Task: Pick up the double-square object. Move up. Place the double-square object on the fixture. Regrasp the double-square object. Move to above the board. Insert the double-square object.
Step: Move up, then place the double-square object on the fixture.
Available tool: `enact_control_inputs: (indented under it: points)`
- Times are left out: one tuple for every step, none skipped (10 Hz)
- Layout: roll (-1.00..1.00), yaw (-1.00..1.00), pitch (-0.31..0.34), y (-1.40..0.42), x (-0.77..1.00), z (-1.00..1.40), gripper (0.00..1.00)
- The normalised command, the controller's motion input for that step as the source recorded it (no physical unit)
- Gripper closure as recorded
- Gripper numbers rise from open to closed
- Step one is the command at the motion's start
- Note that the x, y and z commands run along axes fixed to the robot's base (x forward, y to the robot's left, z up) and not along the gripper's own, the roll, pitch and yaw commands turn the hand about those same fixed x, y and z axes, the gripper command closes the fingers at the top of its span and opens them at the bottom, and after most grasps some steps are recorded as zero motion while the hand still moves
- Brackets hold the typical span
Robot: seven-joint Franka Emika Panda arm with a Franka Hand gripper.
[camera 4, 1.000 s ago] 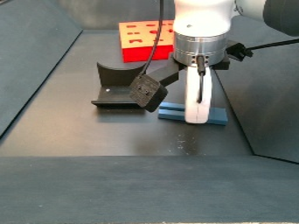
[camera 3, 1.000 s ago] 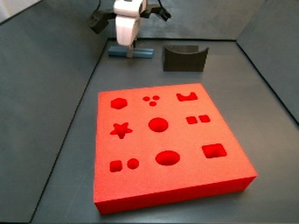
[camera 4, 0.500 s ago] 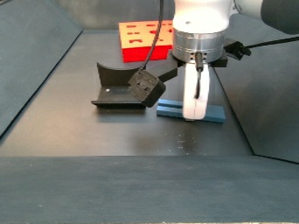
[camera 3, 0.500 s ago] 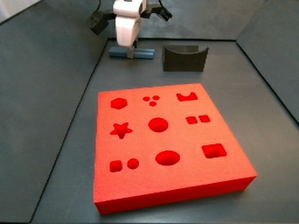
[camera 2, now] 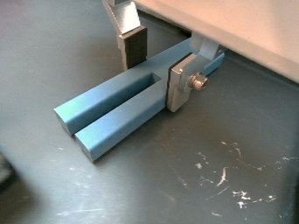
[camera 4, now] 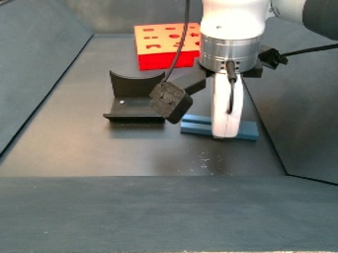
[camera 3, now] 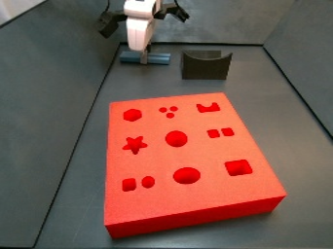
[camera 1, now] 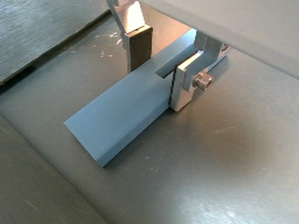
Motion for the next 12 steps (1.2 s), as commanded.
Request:
enact_control_inputs:
  points:
    - [-0.01, 0.04, 0.029, 0.04, -0.02, 0.80, 1.00]
    - [0.00, 0.02, 0.057, 0.04, -0.03, 0.70, 1.00]
    - [0.02, 0.00, 0.081, 0.02, -0.01, 0.54, 1.00]
    - [0.04, -0.01, 0.092, 0.01, -0.01, 0.41, 1.00]
    - [0.07, -0.02, 0.094, 0.01, -0.02, 0.23, 1.00]
    - [0.00, 0.00, 0.000, 0.00, 0.00, 1.00, 1.00]
    - [0.02, 0.01, 0.002, 0.00, 0.00, 1.00, 1.00]
    - [0.03, 0.01, 0.016, 0.00, -0.01, 1.00, 1.00]
    - [0.06, 0.00, 0.034, 0.00, -0.02, 1.00, 1.00]
    - [0.07, 0.00, 0.046, 0.00, -0.02, 1.00, 1.00]
    - [0.08, 0.00, 0.063, 0.00, -0.03, 1.00, 1.00]
    - [0.10, 0.01, 0.070, -0.01, -0.03, 1.00, 1.00]
